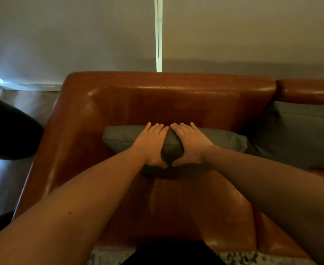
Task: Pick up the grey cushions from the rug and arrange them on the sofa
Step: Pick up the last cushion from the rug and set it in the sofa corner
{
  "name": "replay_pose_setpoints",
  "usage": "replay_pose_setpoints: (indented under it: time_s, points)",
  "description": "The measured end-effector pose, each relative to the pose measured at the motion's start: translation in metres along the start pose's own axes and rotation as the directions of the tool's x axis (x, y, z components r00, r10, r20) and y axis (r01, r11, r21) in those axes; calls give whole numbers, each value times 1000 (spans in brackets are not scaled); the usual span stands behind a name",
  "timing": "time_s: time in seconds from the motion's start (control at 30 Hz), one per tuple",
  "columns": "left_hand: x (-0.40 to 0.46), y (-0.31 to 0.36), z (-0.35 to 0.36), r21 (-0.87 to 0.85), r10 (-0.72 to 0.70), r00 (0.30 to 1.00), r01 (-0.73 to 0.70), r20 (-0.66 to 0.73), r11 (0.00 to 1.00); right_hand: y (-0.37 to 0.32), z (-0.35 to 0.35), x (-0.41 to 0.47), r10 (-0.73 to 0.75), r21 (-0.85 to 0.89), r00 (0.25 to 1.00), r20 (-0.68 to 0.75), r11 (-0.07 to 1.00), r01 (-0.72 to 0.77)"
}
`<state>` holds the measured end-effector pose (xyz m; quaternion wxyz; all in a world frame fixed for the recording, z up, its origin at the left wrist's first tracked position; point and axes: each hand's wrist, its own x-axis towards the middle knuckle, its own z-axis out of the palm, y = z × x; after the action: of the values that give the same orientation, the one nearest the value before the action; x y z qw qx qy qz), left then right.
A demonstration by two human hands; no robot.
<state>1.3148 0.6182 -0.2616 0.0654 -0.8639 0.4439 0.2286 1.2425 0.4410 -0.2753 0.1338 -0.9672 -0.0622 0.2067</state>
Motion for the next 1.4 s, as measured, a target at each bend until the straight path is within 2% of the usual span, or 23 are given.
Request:
replay_pose_setpoints:
  time_s: [0.17,0.27,0.33,0.5,0.67,0.8,1.03,1.23,1.4]
  points:
    - [10,-3,13,117,-12,995,24,-102,993,-8,13,7,21,-27,997,-76,999,-23]
    - [13,-12,19,105,33,986,-15,-166,994,-3,21,8,-47,-78,989,-141,996,36]
    - [12,-23,18,47,4,981,5,-196,999,11,17,4,-12,-63,989,-147,998,3]
    - [7,-63,-1,-56,-121,977,113,-175,992,77,-9,-23,143,-11,986,-84,989,-145]
    - [6,-64,7,32,-97,986,102,-132,994,81,9,-35,169,-92,985,-22,981,-171]
    - [4,-71,8,24,-107,984,111,-141,994,86,4,-31,134,-144,990,-52,980,-140]
    - [32,-96,-50,125,-67,969,99,-237,987,103,-47,5,79,-191,978,-193,975,-116]
    - [39,-111,-33,44,-110,984,117,-139,992,101,-38,26,72,-199,989,-129,975,-97]
    - [48,-124,-20,30,-107,982,113,-154,993,108,-35,44,29,-217,990,-142,974,-59]
